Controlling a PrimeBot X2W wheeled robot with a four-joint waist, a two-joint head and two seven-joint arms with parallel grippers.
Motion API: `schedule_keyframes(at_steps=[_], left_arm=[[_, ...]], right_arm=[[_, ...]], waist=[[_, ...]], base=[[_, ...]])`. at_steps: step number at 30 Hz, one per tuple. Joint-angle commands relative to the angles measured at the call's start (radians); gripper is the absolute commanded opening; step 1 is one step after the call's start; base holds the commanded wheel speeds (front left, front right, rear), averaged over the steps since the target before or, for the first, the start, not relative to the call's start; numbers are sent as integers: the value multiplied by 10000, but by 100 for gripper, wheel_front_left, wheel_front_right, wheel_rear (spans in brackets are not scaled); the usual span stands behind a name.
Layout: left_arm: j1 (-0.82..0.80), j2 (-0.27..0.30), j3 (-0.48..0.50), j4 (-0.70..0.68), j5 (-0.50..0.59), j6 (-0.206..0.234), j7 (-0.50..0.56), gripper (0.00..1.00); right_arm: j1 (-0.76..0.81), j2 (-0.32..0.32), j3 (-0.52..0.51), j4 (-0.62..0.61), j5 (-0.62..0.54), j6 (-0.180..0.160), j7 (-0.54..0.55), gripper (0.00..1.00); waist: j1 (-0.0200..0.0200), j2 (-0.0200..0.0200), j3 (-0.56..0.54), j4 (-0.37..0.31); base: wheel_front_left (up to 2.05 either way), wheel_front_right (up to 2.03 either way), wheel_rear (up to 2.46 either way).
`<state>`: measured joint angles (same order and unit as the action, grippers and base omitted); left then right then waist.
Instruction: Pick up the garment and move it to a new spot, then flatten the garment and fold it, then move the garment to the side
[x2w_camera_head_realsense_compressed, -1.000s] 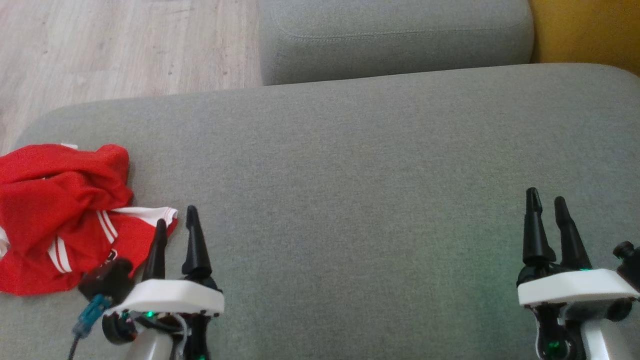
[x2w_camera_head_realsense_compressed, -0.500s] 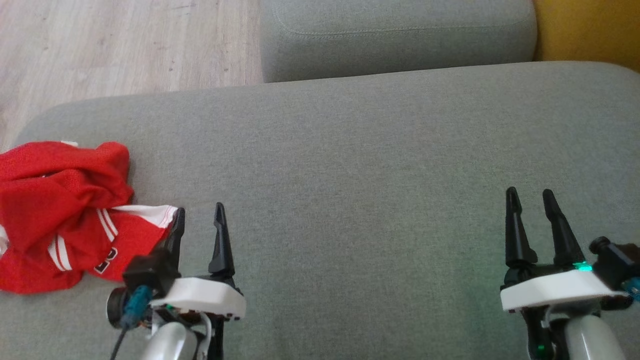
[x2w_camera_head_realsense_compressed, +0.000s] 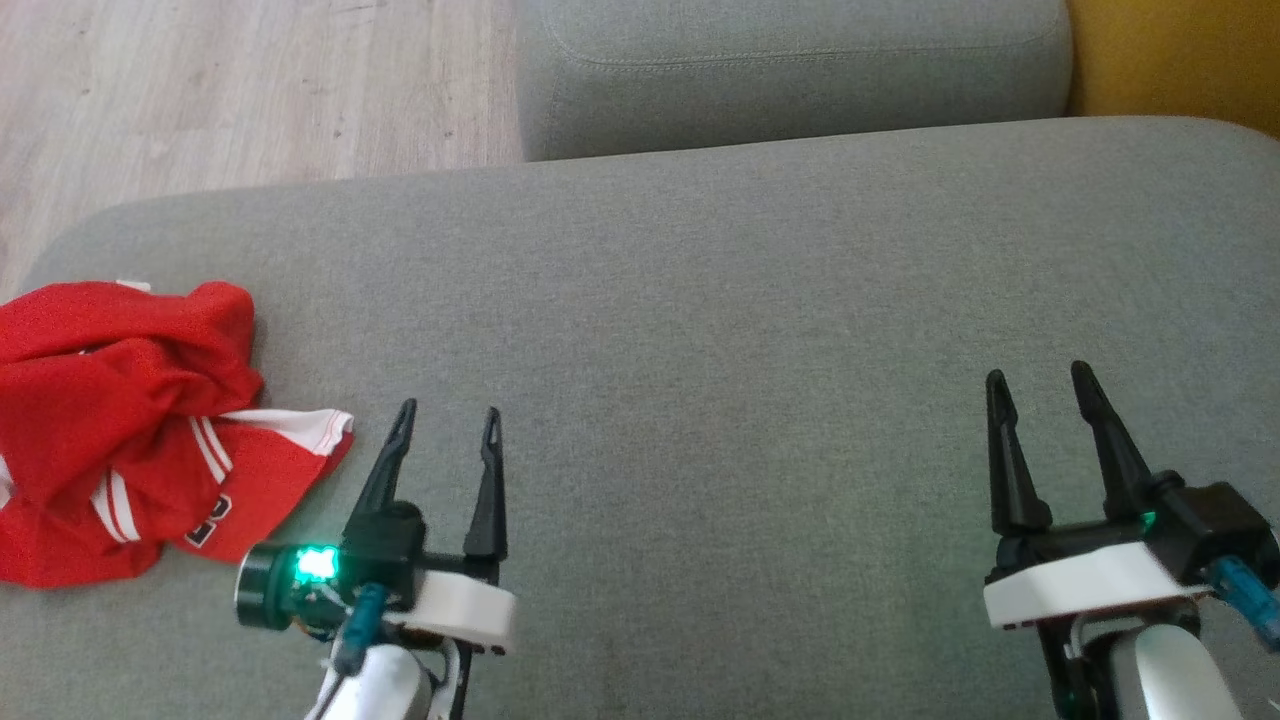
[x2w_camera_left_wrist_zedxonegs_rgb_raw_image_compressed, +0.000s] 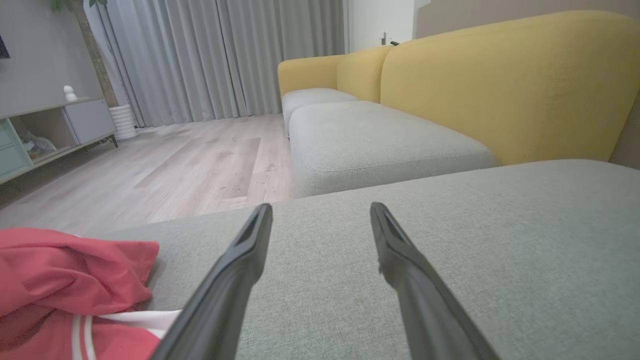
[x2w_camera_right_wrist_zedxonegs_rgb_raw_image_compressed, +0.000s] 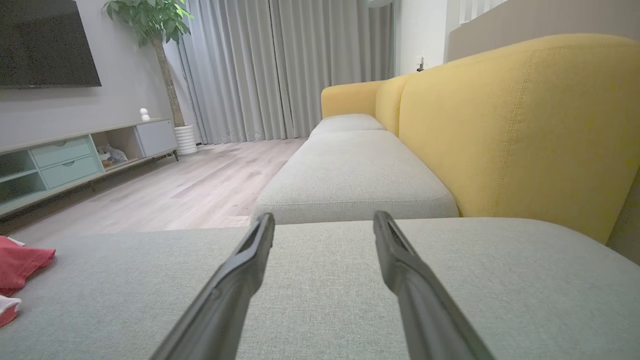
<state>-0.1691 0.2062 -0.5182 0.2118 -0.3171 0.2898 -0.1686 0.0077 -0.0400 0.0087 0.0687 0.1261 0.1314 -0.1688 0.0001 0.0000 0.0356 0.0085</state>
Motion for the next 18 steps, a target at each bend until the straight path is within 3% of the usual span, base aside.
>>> schedule_keyframes(at_steps=[1,10,18], left_arm=[[-658,263,-8,-217,490,181,-182,100],[-924,406,-659,-237,1190,768,-449,100],[-467,73,78,-725,584,465,-656,100]], right_arm=[[-428,-85,246,-475,-521,-6,-187,100],[-454,-91,231,-669,-1733,-6,-452,100],[-324,-96,-85,-515,-1114,-7,-657,100]], waist=[[-1,0,4,8],[-1,0,78,72],[-1,0,90,164]], base=[[0,0,0],[0,0,0],[0,0,0]])
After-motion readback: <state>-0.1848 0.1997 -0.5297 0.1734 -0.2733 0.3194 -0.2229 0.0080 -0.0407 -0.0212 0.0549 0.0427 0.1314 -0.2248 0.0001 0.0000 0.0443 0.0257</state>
